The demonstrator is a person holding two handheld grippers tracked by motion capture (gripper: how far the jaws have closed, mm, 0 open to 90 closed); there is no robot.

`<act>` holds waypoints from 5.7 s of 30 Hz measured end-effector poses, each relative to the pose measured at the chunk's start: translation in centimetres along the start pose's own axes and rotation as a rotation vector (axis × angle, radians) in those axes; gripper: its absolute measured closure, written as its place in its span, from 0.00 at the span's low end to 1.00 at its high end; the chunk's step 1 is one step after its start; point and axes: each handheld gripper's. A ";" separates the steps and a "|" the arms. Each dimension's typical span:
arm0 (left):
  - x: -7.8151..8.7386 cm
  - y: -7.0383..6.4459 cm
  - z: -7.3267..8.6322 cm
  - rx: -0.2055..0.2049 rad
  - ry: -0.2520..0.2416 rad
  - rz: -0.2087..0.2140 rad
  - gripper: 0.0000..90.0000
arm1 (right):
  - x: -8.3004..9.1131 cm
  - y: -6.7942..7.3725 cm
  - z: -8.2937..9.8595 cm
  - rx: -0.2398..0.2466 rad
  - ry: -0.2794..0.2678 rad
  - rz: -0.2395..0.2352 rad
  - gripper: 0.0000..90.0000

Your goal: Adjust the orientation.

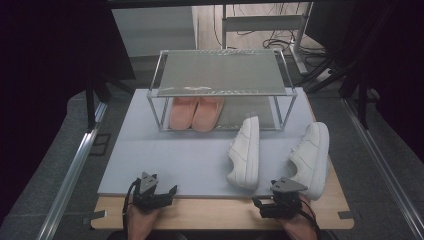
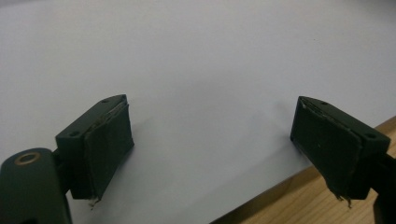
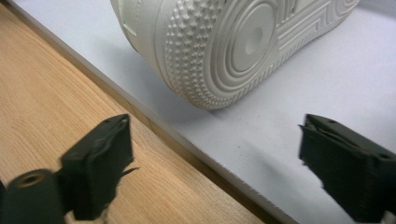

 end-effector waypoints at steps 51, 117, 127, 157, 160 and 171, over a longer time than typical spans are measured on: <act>0.0 0.0 0.0 -0.001 0.001 0.000 0.14 | 0.3 -1.1 -9.8 -0.048 -0.047 -0.045 1.00; 0.0 0.0 0.0 0.005 -0.001 -0.004 0.14 | 4.3 -6.8 -7.0 -0.149 -0.029 0.156 0.92; 0.0 0.0 0.0 0.003 0.000 -0.003 0.14 | 4.6 -6.2 -7.1 -0.182 -0.046 0.118 0.67; 0.0 0.0 0.0 0.003 0.000 -0.004 0.14 | 3.2 -5.8 -6.1 -0.294 -0.022 0.019 0.87; 0.0 0.0 0.0 0.003 0.000 -0.004 0.14 | 3.2 -5.6 -6.3 -0.288 -0.012 0.031 0.88; 0.0 0.0 0.0 0.003 0.000 -0.003 0.14 | 3.0 -4.6 -6.8 -0.225 0.011 0.093 0.68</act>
Point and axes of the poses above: each handheld gripper's, and its own axes: x roughly backward along the jaws, z roughly out of its underside, y roughly to its left, and after that the axes turned 12 degrees about -x, right-handed
